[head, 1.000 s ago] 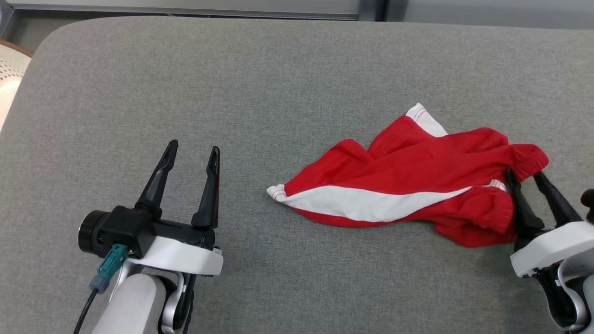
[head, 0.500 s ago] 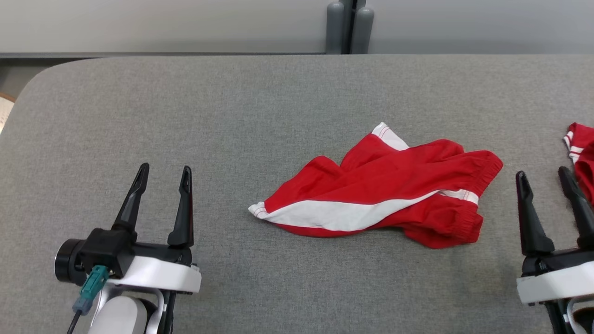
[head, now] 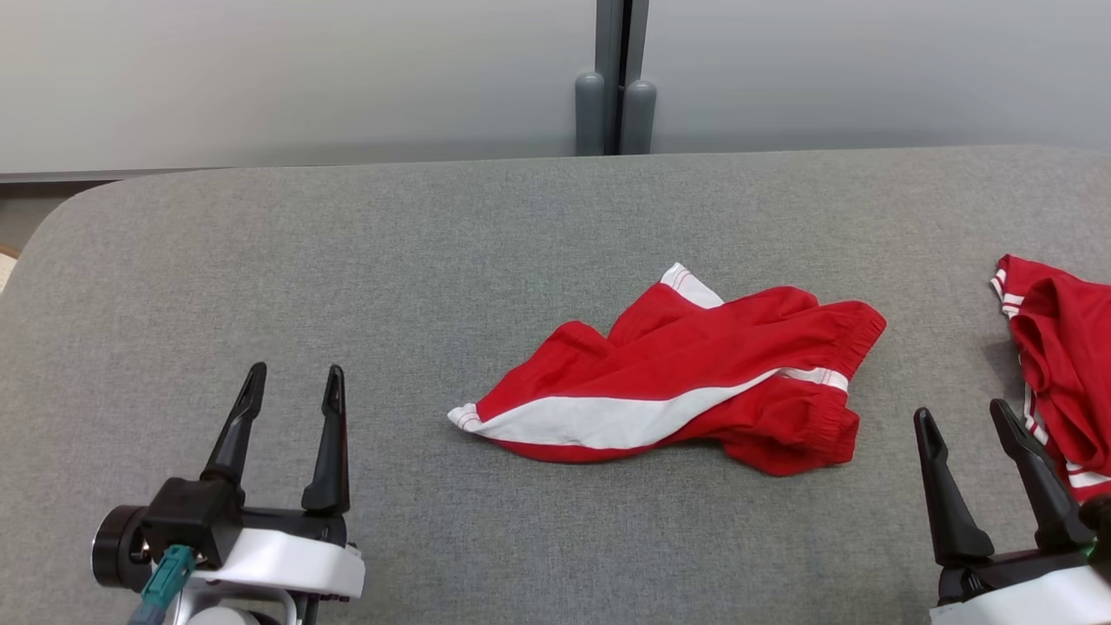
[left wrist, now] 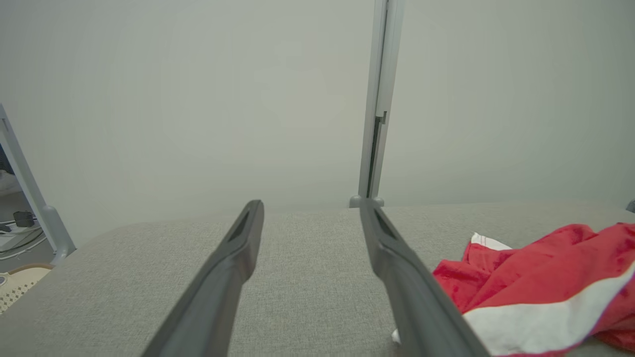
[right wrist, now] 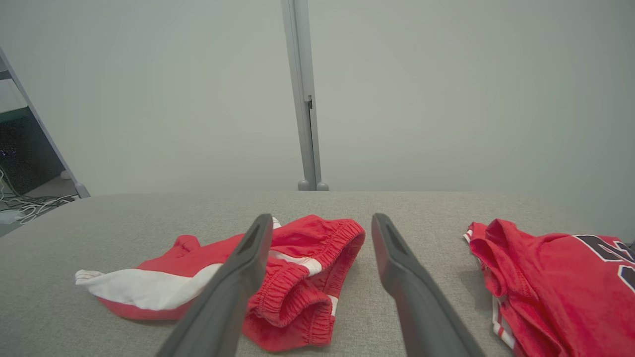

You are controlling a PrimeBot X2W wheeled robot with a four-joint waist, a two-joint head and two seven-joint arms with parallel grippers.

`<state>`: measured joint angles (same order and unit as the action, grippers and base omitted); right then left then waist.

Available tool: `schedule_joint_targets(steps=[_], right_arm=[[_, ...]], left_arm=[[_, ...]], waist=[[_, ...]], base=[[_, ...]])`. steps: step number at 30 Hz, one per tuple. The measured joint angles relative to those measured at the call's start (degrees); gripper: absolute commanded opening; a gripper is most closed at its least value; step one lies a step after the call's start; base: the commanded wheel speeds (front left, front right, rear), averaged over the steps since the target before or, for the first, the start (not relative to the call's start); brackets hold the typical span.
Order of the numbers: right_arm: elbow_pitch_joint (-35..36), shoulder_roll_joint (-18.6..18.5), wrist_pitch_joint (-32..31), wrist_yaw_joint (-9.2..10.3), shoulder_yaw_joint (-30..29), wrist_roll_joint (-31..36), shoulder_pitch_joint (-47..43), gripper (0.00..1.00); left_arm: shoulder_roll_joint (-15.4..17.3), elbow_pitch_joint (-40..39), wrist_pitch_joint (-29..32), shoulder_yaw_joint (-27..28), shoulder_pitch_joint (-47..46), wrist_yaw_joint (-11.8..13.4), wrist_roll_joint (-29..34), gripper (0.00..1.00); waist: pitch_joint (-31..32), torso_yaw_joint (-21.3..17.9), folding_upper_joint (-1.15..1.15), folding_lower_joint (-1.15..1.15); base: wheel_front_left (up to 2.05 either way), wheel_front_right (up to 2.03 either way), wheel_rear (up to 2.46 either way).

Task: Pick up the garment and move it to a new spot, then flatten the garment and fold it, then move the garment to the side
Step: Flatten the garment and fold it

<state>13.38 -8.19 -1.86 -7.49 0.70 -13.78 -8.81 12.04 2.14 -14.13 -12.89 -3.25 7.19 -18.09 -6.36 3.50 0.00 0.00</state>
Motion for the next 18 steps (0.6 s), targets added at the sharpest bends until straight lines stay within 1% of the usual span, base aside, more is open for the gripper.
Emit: schedule_joint_targets(steps=[10,18], right_arm=[[-0.24,-0.03,-1.19,0.00,-0.14,-0.32,-0.41,1.00],[-9.04,-0.18,-1.47,0.00,2.79,-2.34,1.71,1.00]], left_arm=[[0.25,-1.63,0.53,-0.84,0.54,0.21,0.00,1.00],[-0.20,-2.12,0.82,-2.26,-1.80,-0.14,0.16,1.00]], waist=[[0.09,0.82,0.00,0.00],[-2.02,3.04,0.00,0.00]], base=[[0.00,0.00,0.00],[0.00,0.00,0.00]])
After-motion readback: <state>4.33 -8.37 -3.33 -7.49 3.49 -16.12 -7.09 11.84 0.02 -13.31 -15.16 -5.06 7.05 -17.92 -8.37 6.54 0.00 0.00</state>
